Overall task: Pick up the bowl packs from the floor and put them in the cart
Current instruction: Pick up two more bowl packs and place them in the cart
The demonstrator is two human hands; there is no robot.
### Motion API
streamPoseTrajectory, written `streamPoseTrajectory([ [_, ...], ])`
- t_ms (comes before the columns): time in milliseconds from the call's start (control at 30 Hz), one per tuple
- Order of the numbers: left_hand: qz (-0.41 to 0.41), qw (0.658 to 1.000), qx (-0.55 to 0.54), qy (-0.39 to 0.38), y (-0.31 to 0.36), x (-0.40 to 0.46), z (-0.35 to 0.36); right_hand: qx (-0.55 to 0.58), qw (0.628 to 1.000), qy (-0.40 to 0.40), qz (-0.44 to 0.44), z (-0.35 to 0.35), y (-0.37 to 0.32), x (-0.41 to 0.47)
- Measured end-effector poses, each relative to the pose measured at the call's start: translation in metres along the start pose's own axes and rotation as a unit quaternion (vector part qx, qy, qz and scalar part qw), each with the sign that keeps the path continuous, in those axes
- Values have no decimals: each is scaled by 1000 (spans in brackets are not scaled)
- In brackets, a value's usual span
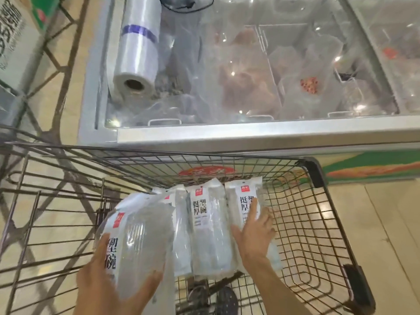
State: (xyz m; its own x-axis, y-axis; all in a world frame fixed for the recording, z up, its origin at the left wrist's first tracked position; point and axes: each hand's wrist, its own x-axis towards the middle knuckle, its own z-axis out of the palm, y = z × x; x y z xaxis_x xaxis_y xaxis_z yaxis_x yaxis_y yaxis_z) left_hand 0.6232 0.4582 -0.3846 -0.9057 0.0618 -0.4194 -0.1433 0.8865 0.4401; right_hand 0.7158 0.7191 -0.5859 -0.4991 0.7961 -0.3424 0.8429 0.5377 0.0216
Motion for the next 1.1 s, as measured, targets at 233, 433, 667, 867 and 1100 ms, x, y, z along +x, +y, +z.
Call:
streamPoseTrajectory([
  [233, -28, 997, -76, -9, 15, -15, 8, 40, 999, -31, -1, 7, -8, 5],
  [433, -34, 995, -88, -33, 22, -14, 16, 38, 998, -35, -25, 2, 2, 6],
  [667, -21, 995, -72, -61, 44, -12, 32, 151, 985, -32, -74, -57, 34, -6],
  [867, 73, 987, -99, -108, 95, -31, 69, 276, 959, 32, -54, -139, 114, -50],
  [1100, 140, 969, -113, -171, 193, -55, 142, 381, 916, 126, 29, -196, 197, -99],
])
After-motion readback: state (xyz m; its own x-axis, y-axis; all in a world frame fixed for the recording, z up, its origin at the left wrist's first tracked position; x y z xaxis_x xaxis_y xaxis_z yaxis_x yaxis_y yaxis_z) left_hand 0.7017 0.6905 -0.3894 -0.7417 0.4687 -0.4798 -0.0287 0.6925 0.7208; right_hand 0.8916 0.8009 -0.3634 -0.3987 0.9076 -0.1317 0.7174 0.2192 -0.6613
